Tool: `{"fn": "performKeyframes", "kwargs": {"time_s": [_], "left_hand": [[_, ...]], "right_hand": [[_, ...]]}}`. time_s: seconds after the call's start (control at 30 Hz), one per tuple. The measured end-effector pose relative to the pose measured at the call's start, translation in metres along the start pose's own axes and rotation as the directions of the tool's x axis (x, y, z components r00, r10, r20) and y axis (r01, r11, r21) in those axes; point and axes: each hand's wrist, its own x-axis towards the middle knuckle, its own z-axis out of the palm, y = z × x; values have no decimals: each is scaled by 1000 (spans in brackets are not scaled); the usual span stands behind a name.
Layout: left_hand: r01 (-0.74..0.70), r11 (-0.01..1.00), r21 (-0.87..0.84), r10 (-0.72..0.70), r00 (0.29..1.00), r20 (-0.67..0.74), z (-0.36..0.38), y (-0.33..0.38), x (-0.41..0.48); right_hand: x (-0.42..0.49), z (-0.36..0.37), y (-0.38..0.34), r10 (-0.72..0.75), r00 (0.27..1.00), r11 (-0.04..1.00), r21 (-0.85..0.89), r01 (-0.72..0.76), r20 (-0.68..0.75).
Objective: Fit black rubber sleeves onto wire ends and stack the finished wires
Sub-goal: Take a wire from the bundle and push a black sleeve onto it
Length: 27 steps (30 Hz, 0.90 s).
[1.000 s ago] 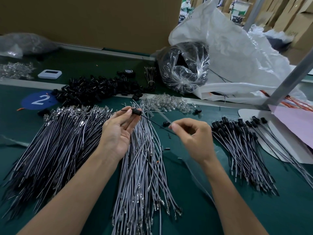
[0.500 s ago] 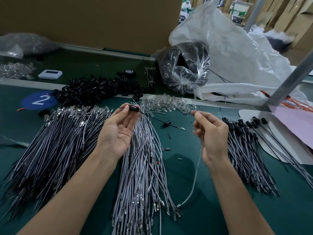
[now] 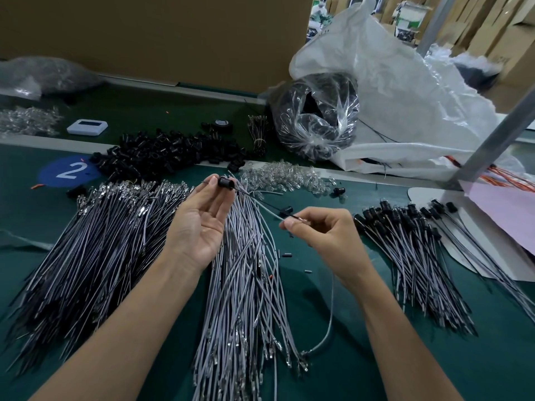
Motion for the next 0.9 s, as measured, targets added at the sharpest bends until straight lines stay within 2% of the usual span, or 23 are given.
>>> {"fn": "performKeyframes", "kwargs": {"time_s": [0.17, 0.57, 0.77, 0.9], "left_hand": [[7, 1000, 1, -7, 1000, 19, 0, 0, 0], [-53, 982, 179, 35, 994, 102, 2, -2, 1], [-39, 967, 252, 30, 999, 39, 2, -8, 3], [-82, 951, 298, 67, 996, 58, 2, -9, 3]], "right_hand": [[-1, 2, -1, -23, 999, 999, 35, 22, 29], [1, 2, 4, -48, 999, 999, -13, 48, 8], [1, 5, 11, -63, 998, 993, -102, 61, -16], [2, 7, 12, -60, 998, 988, -143, 55, -29]]}}
